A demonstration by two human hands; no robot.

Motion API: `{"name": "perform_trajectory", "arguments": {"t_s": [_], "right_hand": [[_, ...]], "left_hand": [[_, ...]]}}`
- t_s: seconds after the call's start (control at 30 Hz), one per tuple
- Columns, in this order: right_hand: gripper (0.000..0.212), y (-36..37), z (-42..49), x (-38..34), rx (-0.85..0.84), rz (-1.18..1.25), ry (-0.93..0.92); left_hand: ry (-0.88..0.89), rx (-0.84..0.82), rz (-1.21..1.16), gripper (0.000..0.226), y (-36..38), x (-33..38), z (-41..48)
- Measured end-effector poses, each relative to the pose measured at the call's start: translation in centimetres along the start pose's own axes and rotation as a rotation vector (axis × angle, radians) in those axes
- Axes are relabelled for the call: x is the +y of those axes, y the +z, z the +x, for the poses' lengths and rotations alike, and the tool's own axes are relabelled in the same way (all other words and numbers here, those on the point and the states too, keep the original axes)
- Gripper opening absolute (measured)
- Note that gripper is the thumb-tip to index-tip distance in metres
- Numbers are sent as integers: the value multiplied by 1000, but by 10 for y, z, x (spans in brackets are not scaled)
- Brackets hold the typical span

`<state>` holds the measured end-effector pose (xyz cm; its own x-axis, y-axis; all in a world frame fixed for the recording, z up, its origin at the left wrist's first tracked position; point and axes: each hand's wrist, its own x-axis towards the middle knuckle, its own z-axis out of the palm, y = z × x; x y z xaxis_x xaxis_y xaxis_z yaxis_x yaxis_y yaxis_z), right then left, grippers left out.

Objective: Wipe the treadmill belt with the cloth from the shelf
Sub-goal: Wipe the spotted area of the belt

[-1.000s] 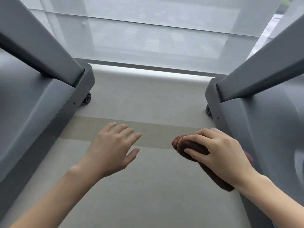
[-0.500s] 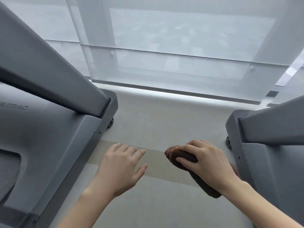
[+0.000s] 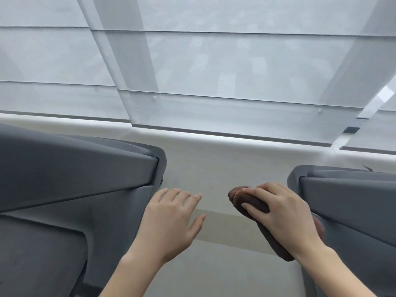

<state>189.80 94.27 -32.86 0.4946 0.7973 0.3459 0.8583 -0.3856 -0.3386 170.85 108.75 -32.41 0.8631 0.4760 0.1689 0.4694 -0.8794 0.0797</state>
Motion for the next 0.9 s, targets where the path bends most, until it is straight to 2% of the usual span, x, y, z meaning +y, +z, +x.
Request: {"name": "perform_trajectory", "arguments": {"t_s": [0.1,0.33,0.53,0.63,0.77,0.9], "right_hand": [[22,-45,20,-22,13,-21,-13],[22,-155,61,-79,17,-12,-69],[20,-246,80,-139,-28,9,-101],[21,-285,87,-170,-33,41,-176],[23,-313,98,-206,-66,97,-321],[25,-309,111,-235,-128,158,-444]], "left_hand": [[-23,0,2,46,-51,3,10],[-61,-5,-18,48,-170,10,25],[-121,-56,-30,51,-278,11,2],[-121,-52,-3,52,-327,13,-18],[-206,-16,33,50,-378,11,-47],[-362,19,45,49,-404,11,-78]]}}
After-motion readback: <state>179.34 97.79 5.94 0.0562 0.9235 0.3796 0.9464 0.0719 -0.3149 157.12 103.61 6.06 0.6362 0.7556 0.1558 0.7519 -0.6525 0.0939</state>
